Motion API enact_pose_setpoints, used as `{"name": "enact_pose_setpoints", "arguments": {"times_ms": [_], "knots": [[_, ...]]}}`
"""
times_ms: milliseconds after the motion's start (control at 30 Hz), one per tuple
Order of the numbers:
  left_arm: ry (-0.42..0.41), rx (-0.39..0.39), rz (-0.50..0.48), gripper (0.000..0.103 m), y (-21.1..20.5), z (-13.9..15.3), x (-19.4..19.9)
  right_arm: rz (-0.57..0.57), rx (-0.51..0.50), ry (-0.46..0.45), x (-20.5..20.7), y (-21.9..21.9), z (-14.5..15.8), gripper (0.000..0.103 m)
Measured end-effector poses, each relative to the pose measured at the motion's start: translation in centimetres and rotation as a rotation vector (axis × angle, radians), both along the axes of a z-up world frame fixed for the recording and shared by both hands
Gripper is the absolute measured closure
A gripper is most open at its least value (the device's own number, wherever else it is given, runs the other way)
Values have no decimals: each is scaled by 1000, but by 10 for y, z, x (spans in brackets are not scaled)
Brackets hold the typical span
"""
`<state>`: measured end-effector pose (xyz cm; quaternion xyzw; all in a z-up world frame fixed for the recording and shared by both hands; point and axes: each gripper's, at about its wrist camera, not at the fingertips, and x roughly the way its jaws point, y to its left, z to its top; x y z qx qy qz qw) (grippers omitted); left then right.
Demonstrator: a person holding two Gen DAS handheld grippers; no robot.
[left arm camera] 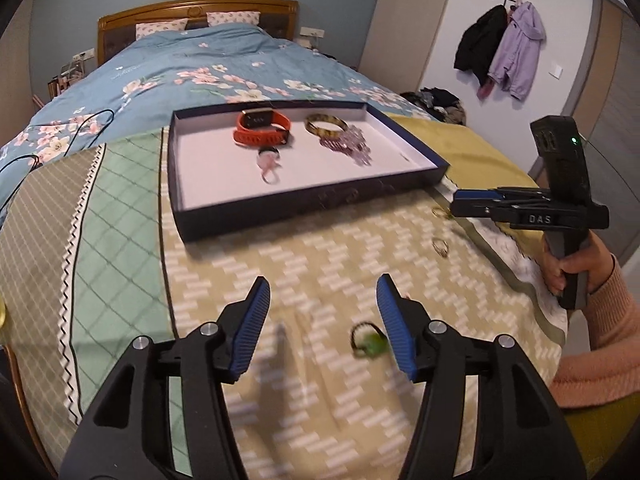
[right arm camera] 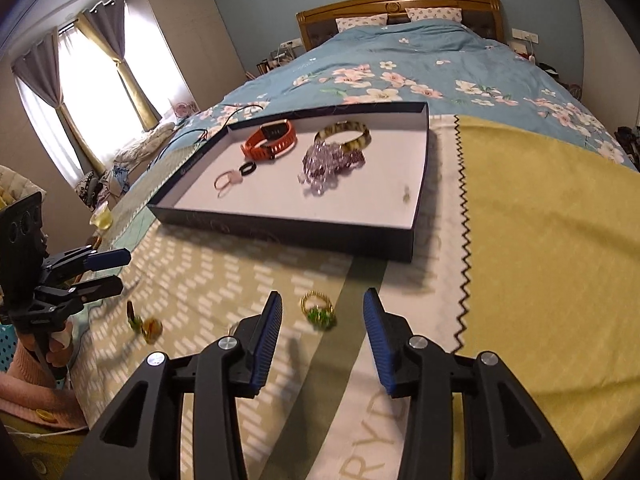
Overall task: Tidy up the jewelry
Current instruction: 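Move both tools back to the cloth and grasp the green-bead hair tie with the left tool, then grasp the gold ring with green stone with the right tool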
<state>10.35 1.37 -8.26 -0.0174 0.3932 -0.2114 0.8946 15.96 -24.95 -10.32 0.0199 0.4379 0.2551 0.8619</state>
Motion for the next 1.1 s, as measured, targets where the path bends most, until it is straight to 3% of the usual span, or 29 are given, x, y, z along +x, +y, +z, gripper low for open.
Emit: {"name": "enact_pose_setpoints", "arguments": {"times_ms": [300,733,1100], "knots": [[35,87,-48,50,-20,-12,-11,18,-55,-9,-3,12,-4,63],[65,98,-78,80,-30,-18,-13,13,-54,-11,-2,12,-4,63],[62,76,-51,81,-28,-17,-13,13,-66,-12,0,12,-4,64]]}}
